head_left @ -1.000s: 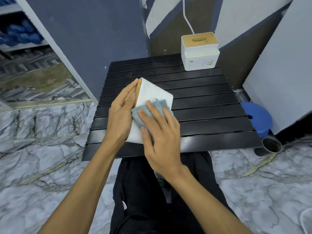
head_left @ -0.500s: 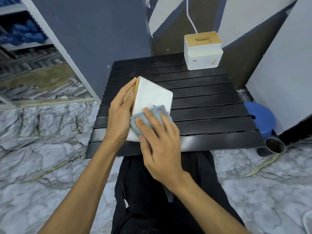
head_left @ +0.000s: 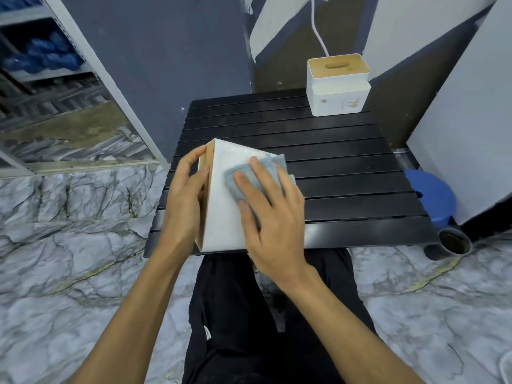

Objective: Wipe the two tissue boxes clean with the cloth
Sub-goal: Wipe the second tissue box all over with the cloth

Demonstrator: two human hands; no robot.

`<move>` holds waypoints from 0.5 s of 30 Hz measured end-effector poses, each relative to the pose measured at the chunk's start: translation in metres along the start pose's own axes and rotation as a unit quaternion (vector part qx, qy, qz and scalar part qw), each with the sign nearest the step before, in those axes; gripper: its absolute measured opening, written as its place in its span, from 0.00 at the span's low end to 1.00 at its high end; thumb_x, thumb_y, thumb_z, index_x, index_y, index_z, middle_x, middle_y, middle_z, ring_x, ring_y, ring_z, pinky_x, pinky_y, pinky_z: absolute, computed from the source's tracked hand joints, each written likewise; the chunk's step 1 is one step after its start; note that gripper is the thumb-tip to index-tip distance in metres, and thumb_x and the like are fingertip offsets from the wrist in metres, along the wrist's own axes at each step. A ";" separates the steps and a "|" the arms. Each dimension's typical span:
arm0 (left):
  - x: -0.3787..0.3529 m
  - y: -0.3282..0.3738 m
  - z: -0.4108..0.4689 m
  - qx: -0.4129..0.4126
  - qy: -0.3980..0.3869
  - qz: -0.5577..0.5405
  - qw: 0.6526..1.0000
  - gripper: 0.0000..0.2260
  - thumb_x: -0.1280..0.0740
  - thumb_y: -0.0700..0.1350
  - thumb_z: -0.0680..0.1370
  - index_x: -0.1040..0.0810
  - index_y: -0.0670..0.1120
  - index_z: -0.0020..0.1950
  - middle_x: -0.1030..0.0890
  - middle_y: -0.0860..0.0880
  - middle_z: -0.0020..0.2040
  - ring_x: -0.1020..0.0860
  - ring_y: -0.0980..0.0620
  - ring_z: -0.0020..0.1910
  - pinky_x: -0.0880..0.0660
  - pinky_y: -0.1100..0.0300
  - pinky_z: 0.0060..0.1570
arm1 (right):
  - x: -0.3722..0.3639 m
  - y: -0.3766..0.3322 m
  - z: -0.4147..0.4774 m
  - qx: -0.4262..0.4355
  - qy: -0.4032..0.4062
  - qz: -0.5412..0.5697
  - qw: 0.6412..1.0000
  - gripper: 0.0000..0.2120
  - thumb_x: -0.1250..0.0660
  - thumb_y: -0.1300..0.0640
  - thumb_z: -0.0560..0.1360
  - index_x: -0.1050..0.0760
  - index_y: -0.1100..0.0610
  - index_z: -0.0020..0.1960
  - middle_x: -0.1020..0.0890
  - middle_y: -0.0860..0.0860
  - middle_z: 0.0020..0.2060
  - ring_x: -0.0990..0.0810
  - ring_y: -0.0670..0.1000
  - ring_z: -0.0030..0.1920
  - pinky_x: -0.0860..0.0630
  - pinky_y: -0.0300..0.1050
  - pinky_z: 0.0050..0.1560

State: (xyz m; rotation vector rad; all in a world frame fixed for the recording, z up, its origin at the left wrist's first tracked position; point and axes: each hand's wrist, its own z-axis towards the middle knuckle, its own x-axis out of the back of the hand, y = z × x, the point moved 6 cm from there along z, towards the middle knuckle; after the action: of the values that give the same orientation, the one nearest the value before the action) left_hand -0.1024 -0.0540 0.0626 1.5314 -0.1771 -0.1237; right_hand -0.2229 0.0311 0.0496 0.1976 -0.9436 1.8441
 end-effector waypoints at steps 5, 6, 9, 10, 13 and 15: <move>0.014 0.004 0.003 0.053 0.049 -0.019 0.997 0.10 0.39 0.46 0.81 0.21 0.59 0.54 0.16 0.47 0.54 0.18 0.48 0.45 0.21 0.51 0.41 | -0.008 -0.022 -0.013 0.045 -0.006 -0.023 0.999 0.17 0.38 0.56 0.80 0.25 0.52 0.68 0.29 0.54 0.72 0.35 0.59 0.72 0.35 0.59 0.67; 0.014 0.005 0.003 0.047 0.059 -0.023 0.997 0.10 0.39 0.46 0.81 0.21 0.59 0.52 0.16 0.46 0.54 0.18 0.46 0.46 0.22 0.49 0.42 | -0.010 -0.024 -0.014 0.050 -0.009 -0.025 0.998 0.17 0.38 0.55 0.80 0.26 0.52 0.68 0.29 0.54 0.72 0.35 0.59 0.73 0.35 0.59 0.67; 0.014 0.003 0.000 0.029 0.093 -0.041 0.994 0.08 0.38 0.46 0.82 0.22 0.58 0.51 0.17 0.44 0.54 0.20 0.47 0.45 0.22 0.54 0.38 | -0.011 -0.026 -0.009 0.060 -0.012 -0.020 0.998 0.17 0.37 0.55 0.80 0.27 0.52 0.69 0.29 0.53 0.72 0.34 0.59 0.73 0.34 0.60 0.67; 0.014 0.003 0.000 0.022 0.099 -0.045 0.994 0.07 0.38 0.46 0.82 0.21 0.58 0.51 0.17 0.43 0.55 0.20 0.47 0.45 0.23 0.54 0.39 | -0.011 -0.026 -0.006 0.061 -0.010 -0.020 0.998 0.17 0.37 0.55 0.80 0.26 0.52 0.68 0.28 0.53 0.72 0.34 0.59 0.72 0.34 0.59 0.67; 0.011 0.004 0.000 0.007 0.102 -0.052 0.993 0.06 0.37 0.47 0.83 0.21 0.58 0.51 0.18 0.40 0.57 0.20 0.45 0.47 0.22 0.51 0.43 | -0.008 -0.025 0.010 0.058 0.005 -0.018 0.998 0.17 0.38 0.55 0.80 0.24 0.52 0.68 0.28 0.53 0.71 0.33 0.58 0.71 0.34 0.56 0.67; 0.009 0.007 0.002 0.001 0.099 -0.053 0.994 0.05 0.37 0.48 0.83 0.22 0.56 0.52 0.19 0.41 0.50 0.22 0.47 0.44 0.24 0.52 0.41 | -0.007 -0.022 0.023 0.040 0.021 -0.018 0.999 0.17 0.38 0.54 0.81 0.25 0.52 0.68 0.28 0.52 0.71 0.32 0.58 0.71 0.35 0.54 0.67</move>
State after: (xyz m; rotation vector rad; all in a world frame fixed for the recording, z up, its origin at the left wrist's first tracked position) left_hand -0.0945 -0.0571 0.0698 1.5456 0.0627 -0.0545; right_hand -0.2077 0.0146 0.0733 0.2213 -0.8331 1.8469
